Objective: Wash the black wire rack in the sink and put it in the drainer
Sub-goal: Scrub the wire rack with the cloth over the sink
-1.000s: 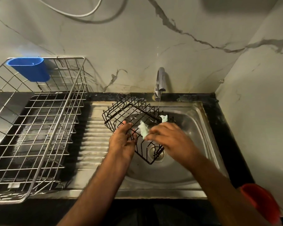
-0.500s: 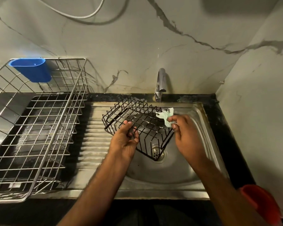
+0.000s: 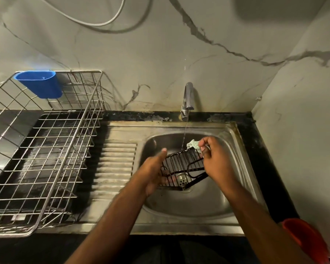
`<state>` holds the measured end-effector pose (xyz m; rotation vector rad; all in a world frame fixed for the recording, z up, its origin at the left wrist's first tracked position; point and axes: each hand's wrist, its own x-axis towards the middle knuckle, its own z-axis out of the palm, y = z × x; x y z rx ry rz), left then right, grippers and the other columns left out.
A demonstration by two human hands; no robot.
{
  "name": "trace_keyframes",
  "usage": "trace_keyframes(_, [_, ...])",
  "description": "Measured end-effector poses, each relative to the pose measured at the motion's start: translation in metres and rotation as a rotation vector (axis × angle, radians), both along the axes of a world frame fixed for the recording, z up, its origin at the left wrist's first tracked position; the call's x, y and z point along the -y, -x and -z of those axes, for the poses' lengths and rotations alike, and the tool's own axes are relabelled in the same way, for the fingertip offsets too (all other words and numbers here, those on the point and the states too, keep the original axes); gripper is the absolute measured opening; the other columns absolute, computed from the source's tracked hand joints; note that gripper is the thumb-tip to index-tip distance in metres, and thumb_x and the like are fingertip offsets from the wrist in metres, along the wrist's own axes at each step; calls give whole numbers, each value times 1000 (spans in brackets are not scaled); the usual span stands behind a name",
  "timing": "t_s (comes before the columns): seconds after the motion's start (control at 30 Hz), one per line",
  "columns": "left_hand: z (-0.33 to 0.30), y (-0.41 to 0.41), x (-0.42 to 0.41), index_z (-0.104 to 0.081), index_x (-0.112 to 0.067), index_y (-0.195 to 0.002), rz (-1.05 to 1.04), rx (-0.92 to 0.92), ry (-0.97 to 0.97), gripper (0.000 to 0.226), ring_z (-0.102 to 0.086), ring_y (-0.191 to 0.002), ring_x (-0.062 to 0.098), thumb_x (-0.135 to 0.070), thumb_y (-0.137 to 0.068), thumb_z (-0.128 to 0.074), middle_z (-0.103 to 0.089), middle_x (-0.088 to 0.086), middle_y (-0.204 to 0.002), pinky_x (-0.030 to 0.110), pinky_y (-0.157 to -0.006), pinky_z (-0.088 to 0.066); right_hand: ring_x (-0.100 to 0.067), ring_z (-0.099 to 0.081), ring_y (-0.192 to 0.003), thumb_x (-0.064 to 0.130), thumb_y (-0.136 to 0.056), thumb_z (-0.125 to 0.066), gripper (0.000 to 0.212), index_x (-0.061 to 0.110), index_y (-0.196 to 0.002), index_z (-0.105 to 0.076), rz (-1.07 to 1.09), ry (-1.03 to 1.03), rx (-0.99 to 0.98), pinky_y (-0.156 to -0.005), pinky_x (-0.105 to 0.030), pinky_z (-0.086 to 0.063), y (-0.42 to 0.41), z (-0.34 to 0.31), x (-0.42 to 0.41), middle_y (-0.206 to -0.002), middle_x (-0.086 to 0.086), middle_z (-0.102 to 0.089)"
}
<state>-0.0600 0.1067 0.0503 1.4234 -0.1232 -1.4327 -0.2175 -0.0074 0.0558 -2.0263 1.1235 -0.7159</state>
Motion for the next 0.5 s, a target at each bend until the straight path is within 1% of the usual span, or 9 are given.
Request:
trace_keyframes(0.07, [4, 6, -2, -64, -12, -123, 122, 145, -94, 49, -73, -86, 26, -53, -103, -46, -76, 12, -107, 35, -56, -59, -3, -61, -76, 5, -99, -49, 17, 19, -97, -57, -12, -8, 4, -63, -13, -48, -1, -6, 3, -90, 19, -57])
trace_keyframes(0.13, [9, 8, -3, -62, -8, -121, 168, 351, -187, 54, -73, -80, 26, -56, -99, -53, -73, 15, -110, 28, -43, -55, -2, -61, -82, 4, -100, -48, 18, 19, -94, -57, -34, 14, 12, -67, -13, -49, -2, -10, 4, -93, 19, -58])
trace_keyframes(0.2, [13, 7, -2, -58, -2, -116, 162, 537, -214, 57, -74, -73, 26, -54, -94, -64, -70, 15, -105, 31, -41, -55, 2, -60, -87, -1, -99, -47, 23, 20, -93, -56, -54, 40, 1, -72, -14, -50, -3, -13, 3, -94, 15, -59])
trace_keyframes(0.23, [14, 6, -1, -54, -2, -114, 140, 588, -200, 56, -75, -71, 26, -52, -92, -68, -68, 14, -103, 32, -40, -55, 5, -58, -86, -2, -98, -47, 24, 19, -94, -58, -60, 56, -17, -72, -12, -49, -3, -14, 1, -94, 14, -59])
trace_keyframes(0.3, [10, 8, 0, -49, -8, -110, 120, 650, -164, 51, -75, -67, 22, -52, -93, -66, -67, 13, -101, 30, -40, -54, 11, -54, -82, -1, -98, -47, 22, 16, -97, -60, -57, 82, -53, -71, -6, -45, -4, -15, -1, -95, 15, -57])
trace_keyframes(0.33, [5, 10, 0, -51, -10, -106, 149, 681, -149, 48, -74, -63, 19, -56, -95, -60, -70, 13, -96, 29, -41, -53, 11, -54, -82, -1, -98, -48, 21, 16, -98, -61, -48, 87, -60, -71, -7, -45, -5, -14, -1, -95, 15, -57])
trace_keyframes(0.4, [-4, 14, 0, -61, -12, -95, 256, 702, -111, 50, -73, -61, 17, -62, -96, -51, -74, 11, -81, 28, -44, -55, 5, -57, -83, 1, -98, -48, 21, 17, -99, -61, -16, 67, -61, -74, -15, -50, -5, -13, 0, -96, 14, -58])
trace_keyframes(0.43, [-7, 17, 1, -64, -13, -91, 301, 698, -92, 53, -74, -63, 16, -64, -95, -52, -75, 9, -78, 28, -45, -56, 1, -59, -85, 3, -99, -48, 21, 18, -99, -62, 5, 38, -58, -74, -18, -52, -6, -13, 0, -97, 14, -59])
trace_keyframes(0.5, [-10, 20, 1, -69, -11, -87, 359, 753, -84, 58, -76, -70, 17, -69, -88, -59, -77, 5, -78, 30, -48, -59, -2, -62, -88, 5, -99, -50, 19, 19, -101, -63, 42, -24, -59, -72, -17, -50, -6, -13, 2, -100, 15, -61])
